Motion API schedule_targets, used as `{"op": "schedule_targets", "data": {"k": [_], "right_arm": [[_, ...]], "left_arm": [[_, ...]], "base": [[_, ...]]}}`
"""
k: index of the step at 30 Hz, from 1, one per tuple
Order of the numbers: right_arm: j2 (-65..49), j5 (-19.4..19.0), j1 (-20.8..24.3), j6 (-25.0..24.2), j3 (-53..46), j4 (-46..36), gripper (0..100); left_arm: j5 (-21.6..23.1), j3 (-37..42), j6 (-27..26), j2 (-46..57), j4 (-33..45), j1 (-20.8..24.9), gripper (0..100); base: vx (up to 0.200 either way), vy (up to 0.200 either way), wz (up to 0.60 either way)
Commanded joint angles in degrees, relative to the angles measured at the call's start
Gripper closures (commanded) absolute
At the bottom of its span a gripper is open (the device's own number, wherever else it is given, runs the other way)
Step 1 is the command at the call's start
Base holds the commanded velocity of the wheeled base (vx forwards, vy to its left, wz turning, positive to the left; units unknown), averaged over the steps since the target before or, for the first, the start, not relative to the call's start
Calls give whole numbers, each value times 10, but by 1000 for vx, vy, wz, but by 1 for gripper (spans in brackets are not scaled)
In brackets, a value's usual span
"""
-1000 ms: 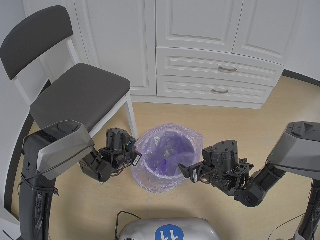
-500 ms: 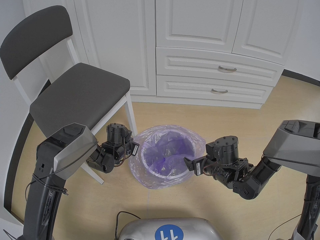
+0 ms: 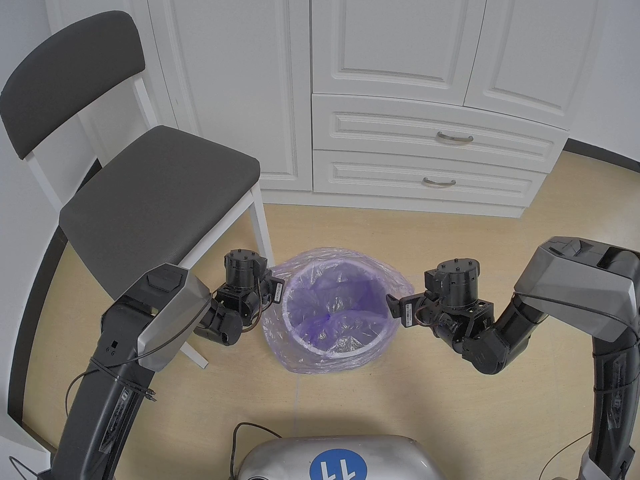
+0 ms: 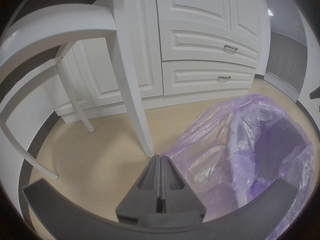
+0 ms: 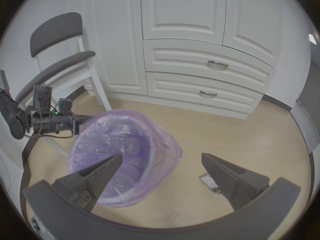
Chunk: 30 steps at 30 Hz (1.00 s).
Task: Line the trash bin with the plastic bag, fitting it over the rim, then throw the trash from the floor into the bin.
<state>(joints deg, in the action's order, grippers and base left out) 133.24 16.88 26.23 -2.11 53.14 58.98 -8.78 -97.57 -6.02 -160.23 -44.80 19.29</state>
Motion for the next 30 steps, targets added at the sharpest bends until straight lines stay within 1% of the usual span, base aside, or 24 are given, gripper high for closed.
{"op": "schedule_targets", "data": {"k": [1, 10, 15, 18, 19, 20, 21, 23, 24, 25, 30], "right_arm": [[56, 1, -25, 3, 33, -2, 0], [117, -1, -41, 3, 82, -9, 0], [142, -6, -46, -2, 123, -41, 0], [149, -11, -51, -9, 142, -61, 0], [155, -19, -52, -19, 152, -65, 0], [156, -19, -52, -20, 152, -65, 0], [157, -27, -55, -26, 157, -66, 0], [158, -32, -60, -29, 161, -66, 0], [158, -32, -60, -29, 161, -66, 0], [158, -34, -63, -29, 164, -66, 0], [163, -44, -73, -30, 172, -67, 0]], "left_arm": [[-1, -13, 14, -16, 1, 0, 100], [-1, -14, 15, -11, -1, -1, 100], [5, -3, 36, 11, 1, -3, 100], [23, 5, 47, 20, 2, -8, 100], [42, 13, 54, 28, 2, -12, 100], [43, 14, 55, 29, 2, -12, 100], [60, 23, 71, 39, 3, -14, 100], [76, 30, 89, 50, 13, -15, 100], [76, 30, 89, 50, 13, -15, 100], [86, 34, 95, 57, 29, -19, 100], [89, 26, 95, 50, 52, -27, 100]], "base": [[0, 0, 0], [0, 0, 0], [0, 0, 0], [0, 0, 0], [0, 0, 0], [0, 0, 0], [0, 0, 0], [0, 0, 0], [0, 0, 0], [0, 0, 0], [0, 0, 0]]}}
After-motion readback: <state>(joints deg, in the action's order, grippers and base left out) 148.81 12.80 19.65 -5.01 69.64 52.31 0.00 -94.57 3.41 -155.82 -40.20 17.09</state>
